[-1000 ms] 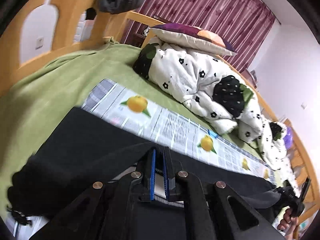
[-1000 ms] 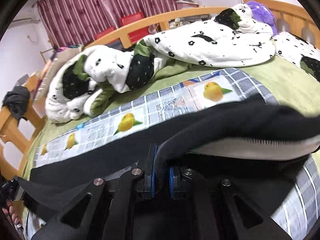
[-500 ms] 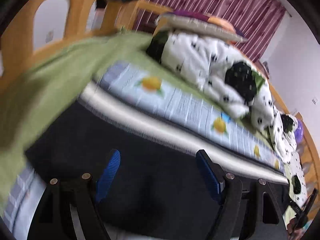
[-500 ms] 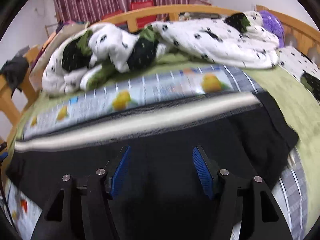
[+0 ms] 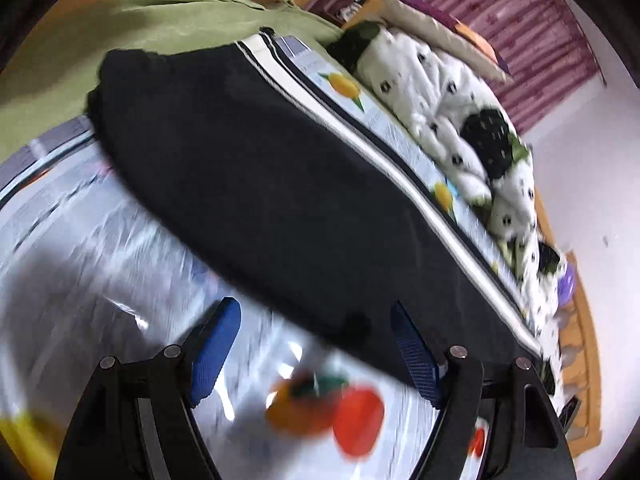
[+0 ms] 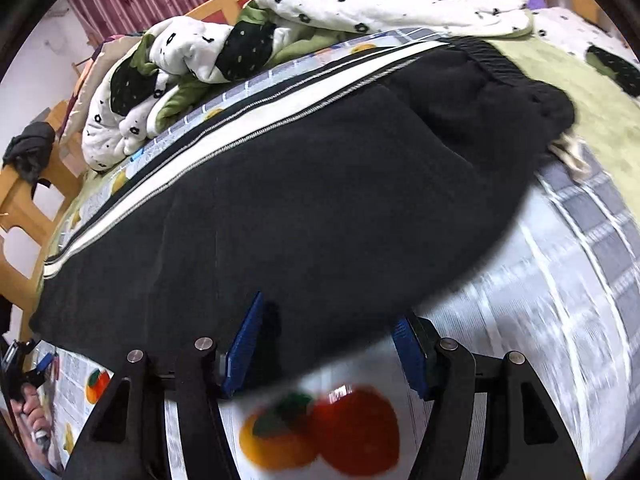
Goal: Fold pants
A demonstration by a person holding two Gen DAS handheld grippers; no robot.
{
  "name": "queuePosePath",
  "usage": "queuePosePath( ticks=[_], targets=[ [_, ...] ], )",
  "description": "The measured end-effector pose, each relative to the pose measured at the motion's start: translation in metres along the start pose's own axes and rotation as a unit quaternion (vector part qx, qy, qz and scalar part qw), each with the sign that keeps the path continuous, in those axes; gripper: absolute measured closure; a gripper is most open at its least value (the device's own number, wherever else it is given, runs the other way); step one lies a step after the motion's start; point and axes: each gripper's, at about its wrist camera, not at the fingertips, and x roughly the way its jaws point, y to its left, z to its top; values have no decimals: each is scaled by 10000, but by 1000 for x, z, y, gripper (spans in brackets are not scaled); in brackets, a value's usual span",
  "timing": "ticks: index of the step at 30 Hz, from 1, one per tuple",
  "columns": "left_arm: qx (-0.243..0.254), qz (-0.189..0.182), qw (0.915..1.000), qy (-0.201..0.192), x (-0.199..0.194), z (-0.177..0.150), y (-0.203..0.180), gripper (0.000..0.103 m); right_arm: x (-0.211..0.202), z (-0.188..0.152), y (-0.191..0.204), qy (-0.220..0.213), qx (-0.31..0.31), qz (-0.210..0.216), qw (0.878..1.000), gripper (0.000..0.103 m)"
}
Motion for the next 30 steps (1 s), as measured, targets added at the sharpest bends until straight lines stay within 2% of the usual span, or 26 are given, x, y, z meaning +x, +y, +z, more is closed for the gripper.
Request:
queuePosePath(
  ticks=[2,4,5,6,7,8,9,10,13,15,17,21,24,27,30],
  targets=[
    [-100,209,9997,-122,12,19,3,35,11,16,-4,-85,135,17,9999,43],
    [-80,296,9995,-76,25,40,2,35,23,33,-9,-116,398,143,9990,43],
    [-80,380,9992,-85,29,46,1,42,28,41,-11,-131,551,246,9981,43],
    [-97,535,9985,-91,33,52,1,60,34,49,-13,-155,728,383,9965,43],
    [-126,670,9976,-85,35,56,1,70,38,55,-15,-179,880,464,9949,46],
    [-135,784,9968,-66,36,58,2,85,40,58,-15,-204,975,415,9942,53],
    [-79,760,9971,-5,35,60,2,88,40,60,-14,-227,1015,198,9944,86],
    [31,715,9974,-31,29,58,1,90,38,60,-15,-296,1024,129,9942,90],
    [379,670,9970,-40,8,49,-5,92,19,54,-25,-463,1212,462,9905,93],
    [406,664,9970,56,-6,40,-5,92,-1,51,-30,-435,1288,593,9889,94],
    [472,679,9964,174,-24,24,-4,92,-27,42,-31,-549,1206,584,9895,94],
    [1055,975,9888,414,-59,-23,-2,92,-72,6,-41,-513,947,444,9932,94],
    [1029,882,9889,615,-81,-51,10,91,-94,-26,-57,-361,823,298,9955,94],
    [995,781,9899,643,-96,-67,17,90,-113,-59,-76,-217,746,160,9968,93],
    [1088,964,9874,618,-97,-78,19,85,-122,-87,-93,-100,711,142,9973,88]
  ],
)
